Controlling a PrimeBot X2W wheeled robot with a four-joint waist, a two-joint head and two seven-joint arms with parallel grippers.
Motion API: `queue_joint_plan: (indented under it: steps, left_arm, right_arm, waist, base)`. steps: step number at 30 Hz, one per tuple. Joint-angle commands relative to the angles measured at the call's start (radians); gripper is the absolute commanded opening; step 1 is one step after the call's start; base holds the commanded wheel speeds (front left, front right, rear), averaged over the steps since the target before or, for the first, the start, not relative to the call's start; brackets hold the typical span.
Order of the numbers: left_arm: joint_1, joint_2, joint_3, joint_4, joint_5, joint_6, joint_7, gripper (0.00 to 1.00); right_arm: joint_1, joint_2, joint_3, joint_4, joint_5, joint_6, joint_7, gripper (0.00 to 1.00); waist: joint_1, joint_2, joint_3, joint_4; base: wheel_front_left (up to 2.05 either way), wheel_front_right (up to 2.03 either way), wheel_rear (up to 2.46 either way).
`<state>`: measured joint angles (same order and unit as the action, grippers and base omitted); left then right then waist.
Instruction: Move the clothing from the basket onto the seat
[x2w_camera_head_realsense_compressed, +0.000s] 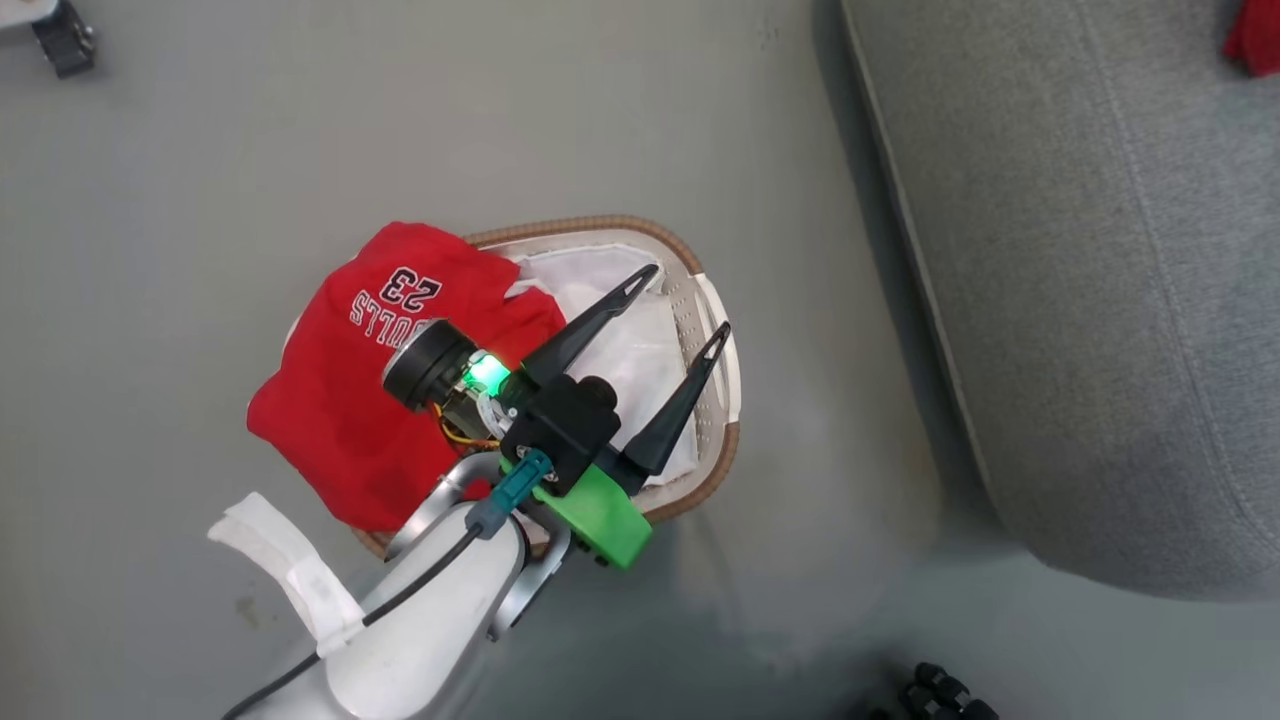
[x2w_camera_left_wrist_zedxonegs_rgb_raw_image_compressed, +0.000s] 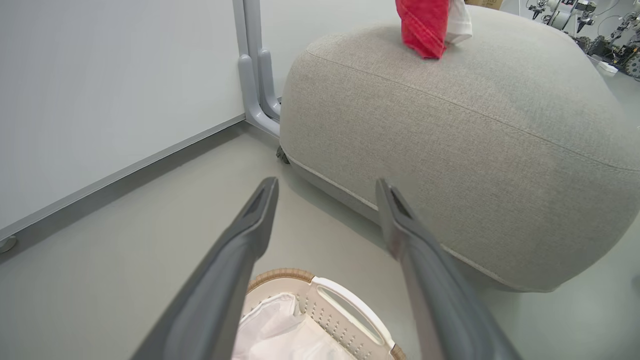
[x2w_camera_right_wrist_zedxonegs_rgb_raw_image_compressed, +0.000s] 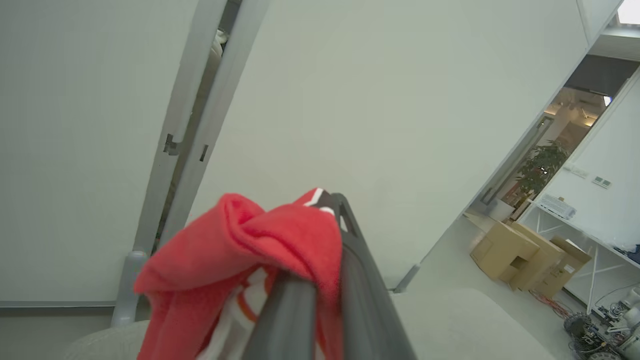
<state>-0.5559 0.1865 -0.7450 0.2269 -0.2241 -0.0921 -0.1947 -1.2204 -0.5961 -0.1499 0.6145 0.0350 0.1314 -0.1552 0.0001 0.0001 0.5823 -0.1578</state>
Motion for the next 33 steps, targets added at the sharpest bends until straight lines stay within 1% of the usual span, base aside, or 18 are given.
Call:
queue_joint_plan:
  steps: [1, 9, 17, 18, 19, 20, 21, 27, 33]
  left_arm:
    - [-0.023, 0.012, 0.004, -0.009, 0.011, 0.006, 0.003, 1.00]
    - [-0.031, 0.037, 0.004, -0.022, 0.012, 0.014, 0.023, 1.00]
    - [-0.031, 0.058, 0.012, -0.026, 0.000, 0.022, 0.032, 1.00]
    - [-0.030, 0.059, 0.011, -0.025, -0.001, 0.023, 0.032, 1.00]
    - [-0.029, 0.060, 0.009, -0.024, -0.002, 0.023, 0.031, 1.00]
    - [-0.028, 0.060, 0.009, -0.022, -0.004, 0.024, 0.030, 1.00]
    - [-0.025, 0.061, 0.010, -0.020, -0.007, 0.026, 0.027, 1.00]
    - [-0.019, 0.061, 0.021, -0.009, -0.023, 0.037, 0.014, 1.00]
    - [-0.014, 0.045, 0.031, 0.011, -0.049, 0.043, -0.012, 1.00]
  right_arm:
    - [0.024, 0.017, -0.014, 0.037, 0.004, -0.001, -0.018, 0.00]
    - [0.095, 0.098, -0.029, 0.213, -0.002, -0.001, -0.076, 0.00]
    - [0.140, 0.149, -0.018, 0.323, -0.023, -0.001, -0.101, 0.00]
    - [0.146, 0.151, -0.022, 0.327, -0.026, -0.001, -0.103, 0.07]
    - [0.153, 0.156, -0.027, 0.333, -0.028, -0.001, -0.105, 0.27]
    - [0.157, 0.163, -0.026, 0.336, -0.028, -0.001, -0.107, 0.71]
    - [0.161, 0.169, -0.023, 0.336, -0.029, -0.001, -0.109, 1.00]
    - [0.199, 0.191, 0.005, 0.311, -0.028, -0.001, -0.110, 1.00]
    - [0.286, 0.197, 0.041, 0.256, -0.018, -0.001, -0.111, 1.00]
  waist:
    - [-0.0001, -0.0001, 0.097, 0.043]
    - [-0.0001, -0.0001, 0.139, 0.015]
    - [-0.0001, -0.0001, 0.140, -0.005]
    - [-0.0001, -0.0001, 0.138, -0.006]
    - [-0.0001, -0.0001, 0.136, -0.008]
    - [-0.0001, -0.0001, 0.134, -0.010]
    - [-0.0001, -0.0001, 0.130, -0.013]
    - [-0.0001, -0.0001, 0.095, -0.028]
    - [-0.0001, -0.0001, 0.035, -0.039]
  base:
    - [0.00, 0.00, 0.00]
    - [0.00, 0.00, 0.00]
    - [0.00, 0.00, 0.00]
    - [0.00, 0.00, 0.00]
    - [0.00, 0.00, 0.00]
    - [0.00, 0.00, 0.00]
    - [0.00, 0.00, 0.00]
    - [0.00, 0.00, 0.00]
    - [0.00, 0.00, 0.00]
